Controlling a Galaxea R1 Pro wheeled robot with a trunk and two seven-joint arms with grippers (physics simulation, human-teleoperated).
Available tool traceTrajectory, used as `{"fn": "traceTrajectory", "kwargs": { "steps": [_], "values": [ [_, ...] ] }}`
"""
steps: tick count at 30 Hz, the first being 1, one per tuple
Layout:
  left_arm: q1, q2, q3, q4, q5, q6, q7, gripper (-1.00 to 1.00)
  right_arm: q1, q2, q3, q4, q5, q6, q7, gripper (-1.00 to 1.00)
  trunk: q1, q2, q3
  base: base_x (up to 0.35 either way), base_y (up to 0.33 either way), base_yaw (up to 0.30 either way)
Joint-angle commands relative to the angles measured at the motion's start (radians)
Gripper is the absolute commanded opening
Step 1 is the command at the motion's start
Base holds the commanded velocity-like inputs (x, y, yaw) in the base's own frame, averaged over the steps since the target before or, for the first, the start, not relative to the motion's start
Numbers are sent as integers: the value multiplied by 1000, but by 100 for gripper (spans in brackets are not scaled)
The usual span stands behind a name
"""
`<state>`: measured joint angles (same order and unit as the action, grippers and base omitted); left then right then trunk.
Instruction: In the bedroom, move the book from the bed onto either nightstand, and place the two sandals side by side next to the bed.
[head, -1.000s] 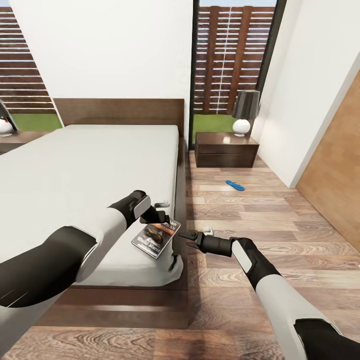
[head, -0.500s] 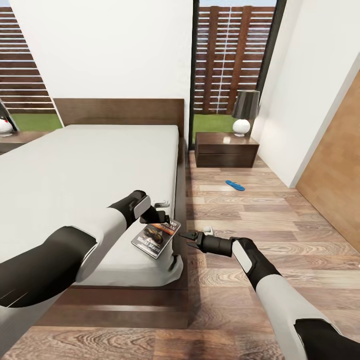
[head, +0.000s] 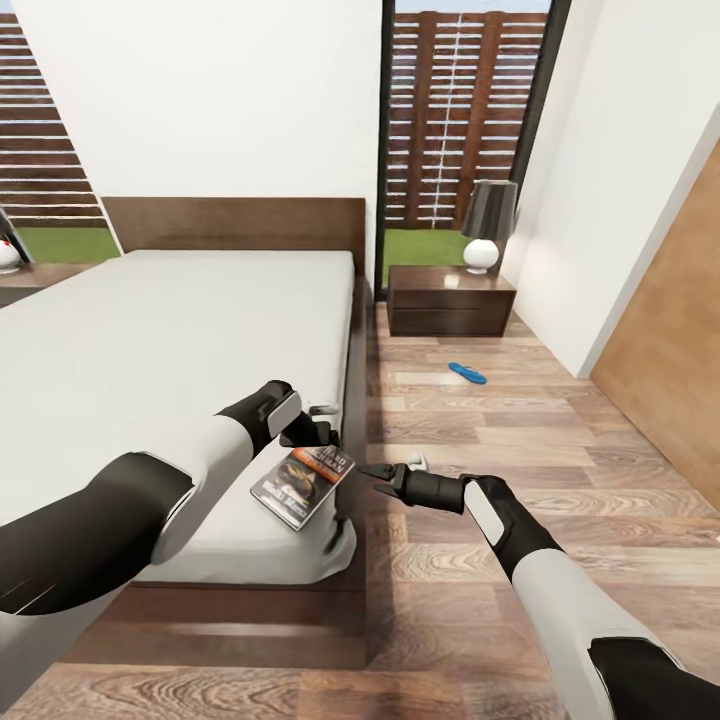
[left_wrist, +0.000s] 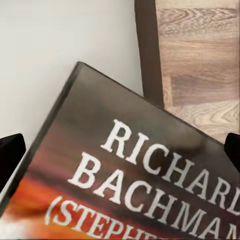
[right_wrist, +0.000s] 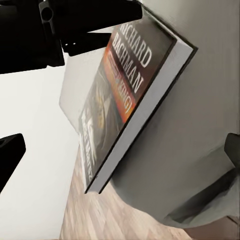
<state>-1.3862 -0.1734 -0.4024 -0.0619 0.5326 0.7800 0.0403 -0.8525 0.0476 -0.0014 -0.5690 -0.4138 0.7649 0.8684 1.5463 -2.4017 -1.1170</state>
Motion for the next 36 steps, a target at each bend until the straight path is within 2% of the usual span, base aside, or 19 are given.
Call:
{"fn": "traceTrajectory", "kwargs": {
  "steps": [1,36],
  "values": [
    [-1,0,-7,-1,10,4,4,100,0,0,0,0,-4,5,0,100,0,0,-1,86,-92,0],
    [-1,0,-7,-1,10,4,6,100,0,2,1,7,-2,5,-9,100,0,0,-1,11,-12,0]
  ]
}}
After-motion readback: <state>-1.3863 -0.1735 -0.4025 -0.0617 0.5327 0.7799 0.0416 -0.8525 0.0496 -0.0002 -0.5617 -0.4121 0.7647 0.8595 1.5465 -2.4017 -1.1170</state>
